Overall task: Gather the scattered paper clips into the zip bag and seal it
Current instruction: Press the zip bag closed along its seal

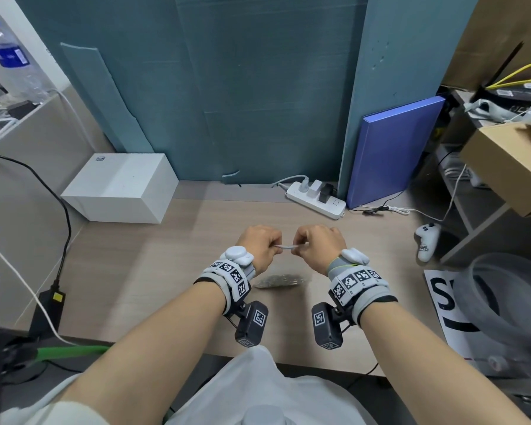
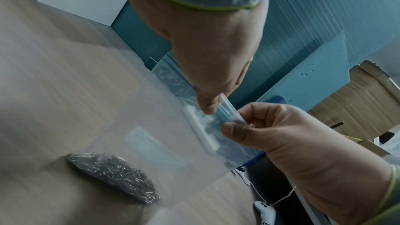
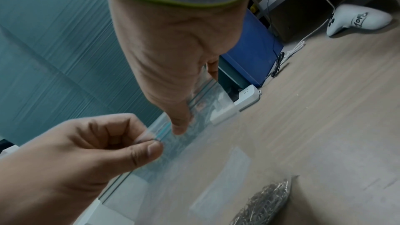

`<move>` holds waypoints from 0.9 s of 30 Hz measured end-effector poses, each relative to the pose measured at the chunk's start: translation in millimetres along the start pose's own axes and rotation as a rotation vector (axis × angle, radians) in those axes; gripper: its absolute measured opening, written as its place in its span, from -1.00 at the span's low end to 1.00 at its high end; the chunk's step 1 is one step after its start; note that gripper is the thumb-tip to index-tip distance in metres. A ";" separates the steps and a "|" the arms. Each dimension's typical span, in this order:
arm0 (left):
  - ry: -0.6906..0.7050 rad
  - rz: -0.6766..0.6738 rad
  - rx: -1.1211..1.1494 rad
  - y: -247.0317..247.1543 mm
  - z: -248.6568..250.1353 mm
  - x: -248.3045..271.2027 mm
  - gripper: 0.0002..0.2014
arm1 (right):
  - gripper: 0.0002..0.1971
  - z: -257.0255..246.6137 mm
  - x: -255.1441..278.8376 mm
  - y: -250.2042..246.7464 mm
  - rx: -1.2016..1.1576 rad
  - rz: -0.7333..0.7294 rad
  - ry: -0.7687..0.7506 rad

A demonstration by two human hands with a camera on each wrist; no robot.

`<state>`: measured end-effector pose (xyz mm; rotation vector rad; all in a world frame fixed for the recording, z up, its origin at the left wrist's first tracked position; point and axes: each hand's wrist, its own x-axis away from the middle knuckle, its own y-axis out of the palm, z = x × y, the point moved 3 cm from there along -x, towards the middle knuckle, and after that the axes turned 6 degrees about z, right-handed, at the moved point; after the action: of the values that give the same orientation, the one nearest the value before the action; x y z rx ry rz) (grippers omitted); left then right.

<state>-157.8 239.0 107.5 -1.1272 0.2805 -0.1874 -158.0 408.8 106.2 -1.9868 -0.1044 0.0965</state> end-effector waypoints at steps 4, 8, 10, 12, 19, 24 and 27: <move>0.071 -0.006 -0.045 -1.6 6.1 -1.8 -0.91 | -0.87 -0.5 1.4 -2.0 0.022 0.019 -0.048; 0.088 0.003 -0.100 -0.3 12.0 -1.6 -0.93 | -0.87 -3.7 2.5 -2.5 -0.007 0.024 -0.045; 0.078 0.004 -0.103 -0.2 12.0 -1.2 -0.90 | -0.85 -0.5 3.5 -4.2 -0.019 0.016 -0.015; 0.086 0.002 -0.095 -0.4 10.3 -1.4 -0.89 | -0.84 2.8 3.6 -5.8 -0.017 0.006 -0.005; 0.098 -0.009 -0.088 0.1 19.8 -1.1 -0.90 | -0.81 -2.6 6.6 -7.2 -0.031 0.014 -0.034; 0.058 -0.019 -0.061 -3.7 13.2 -1.8 -0.85 | -0.79 3.6 8.9 -14.9 -0.016 -0.001 -0.006; 0.047 -0.029 -0.022 -5.0 18.5 0.8 -0.84 | -0.71 1.4 9.7 -15.3 0.017 0.020 -0.026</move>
<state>-151.2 252.6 119.3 -1.1500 0.3090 -0.2374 -149.0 417.5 119.4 -1.9701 -0.1004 0.1351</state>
